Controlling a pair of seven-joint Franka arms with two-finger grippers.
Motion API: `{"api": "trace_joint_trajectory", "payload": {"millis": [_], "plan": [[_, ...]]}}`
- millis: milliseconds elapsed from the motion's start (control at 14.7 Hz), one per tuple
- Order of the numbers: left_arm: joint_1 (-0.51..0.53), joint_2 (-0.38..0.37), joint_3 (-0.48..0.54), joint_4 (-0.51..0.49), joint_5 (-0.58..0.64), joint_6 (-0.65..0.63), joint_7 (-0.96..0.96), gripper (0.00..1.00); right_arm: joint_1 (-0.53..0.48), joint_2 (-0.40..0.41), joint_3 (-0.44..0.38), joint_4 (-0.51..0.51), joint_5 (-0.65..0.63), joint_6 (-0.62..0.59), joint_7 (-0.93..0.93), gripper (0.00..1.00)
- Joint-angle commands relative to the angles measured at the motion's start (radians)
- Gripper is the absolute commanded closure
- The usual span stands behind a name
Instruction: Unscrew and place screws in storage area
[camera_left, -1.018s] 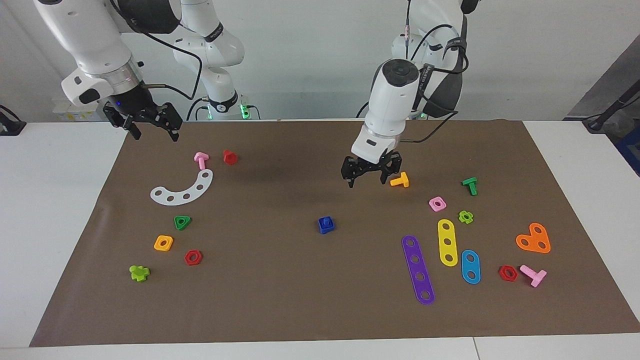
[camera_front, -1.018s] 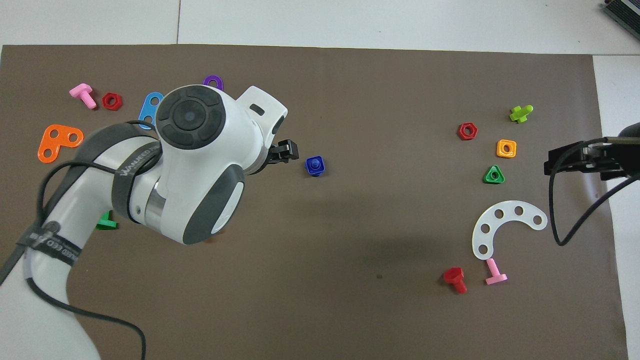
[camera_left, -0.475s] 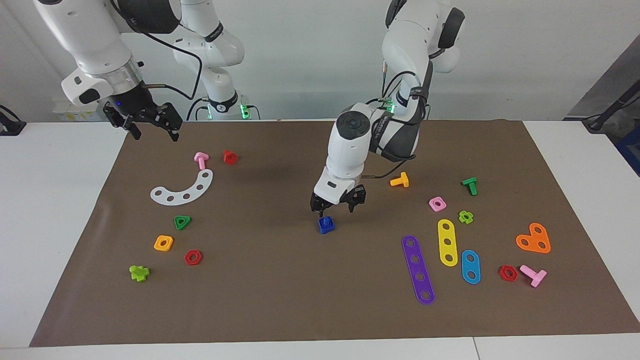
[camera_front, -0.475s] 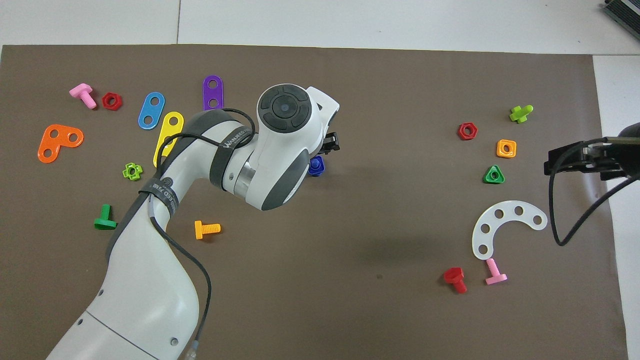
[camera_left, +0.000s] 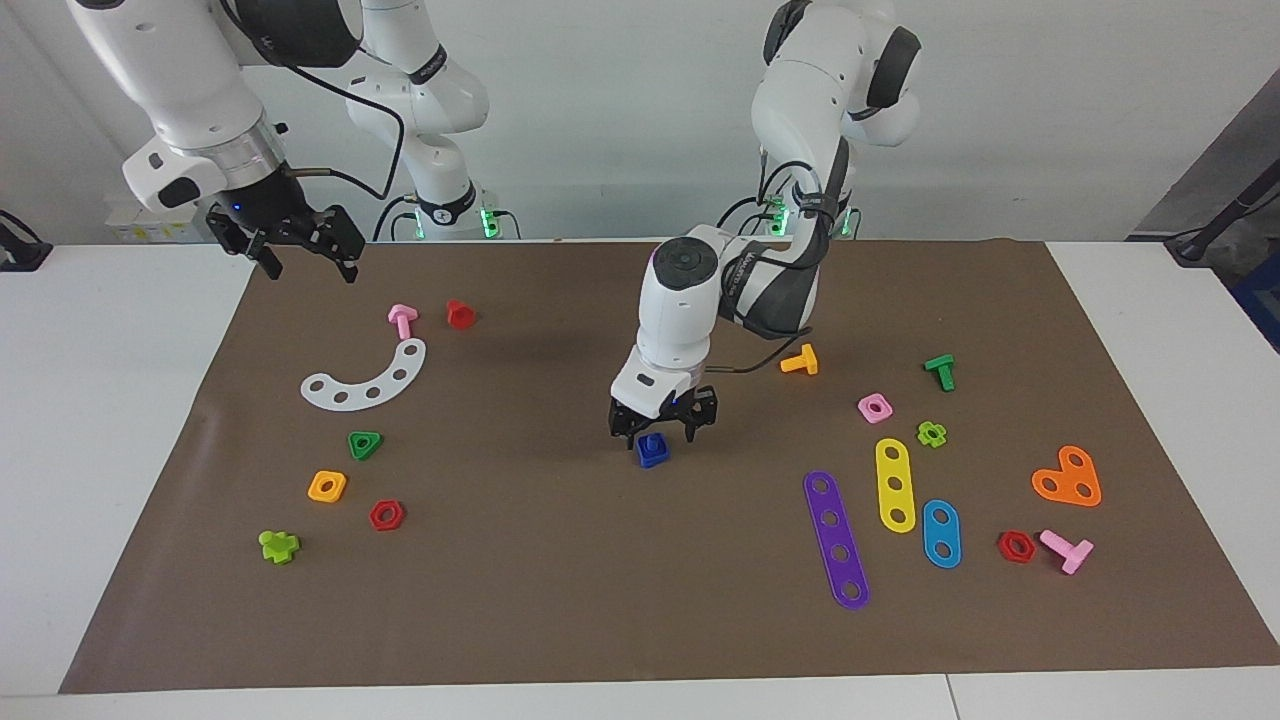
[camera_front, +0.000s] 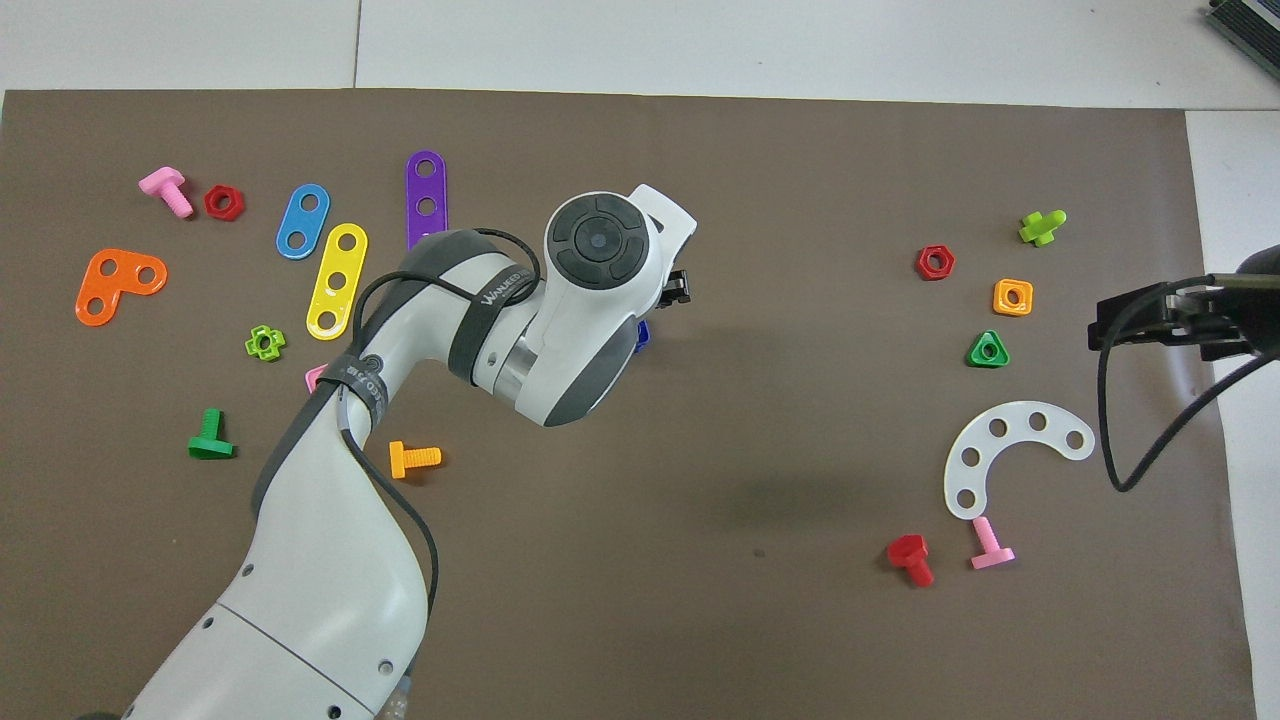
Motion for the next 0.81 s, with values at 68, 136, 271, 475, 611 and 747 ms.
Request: {"api": "trace_joint_trajectory", "payload": {"millis": [68, 136, 271, 475, 611, 747], "plan": [[-0.020, 0.042, 0.017, 0.001, 0.035, 0.048, -0.005, 0.06, 0.001, -0.028, -0.006, -0.034, 0.015, 0.016, -0.009, 0.00], [-0.020, 0.042, 0.015, -0.002, 0.033, 0.050, -0.004, 0.07, 0.001, -0.028, -0.006, -0.034, 0.015, 0.016, -0.009, 0.00], [-0.019, 0.041, 0.014, -0.011, 0.033, 0.050, -0.002, 0.10, 0.003, -0.028, -0.006, -0.034, 0.015, 0.016, -0.009, 0.00], [-0.020, 0.039, 0.014, -0.025, 0.032, 0.048, -0.001, 0.14, 0.003, -0.028, -0.006, -0.034, 0.015, 0.016, -0.009, 0.00], [-0.020, 0.039, 0.012, -0.031, 0.029, 0.045, 0.004, 0.18, 0.003, -0.028, -0.006, -0.034, 0.015, 0.016, -0.009, 0.00], [-0.022, 0.038, 0.011, -0.031, 0.023, 0.024, 0.004, 0.23, 0.001, -0.028, -0.006, -0.034, 0.015, 0.016, -0.009, 0.00]]}}
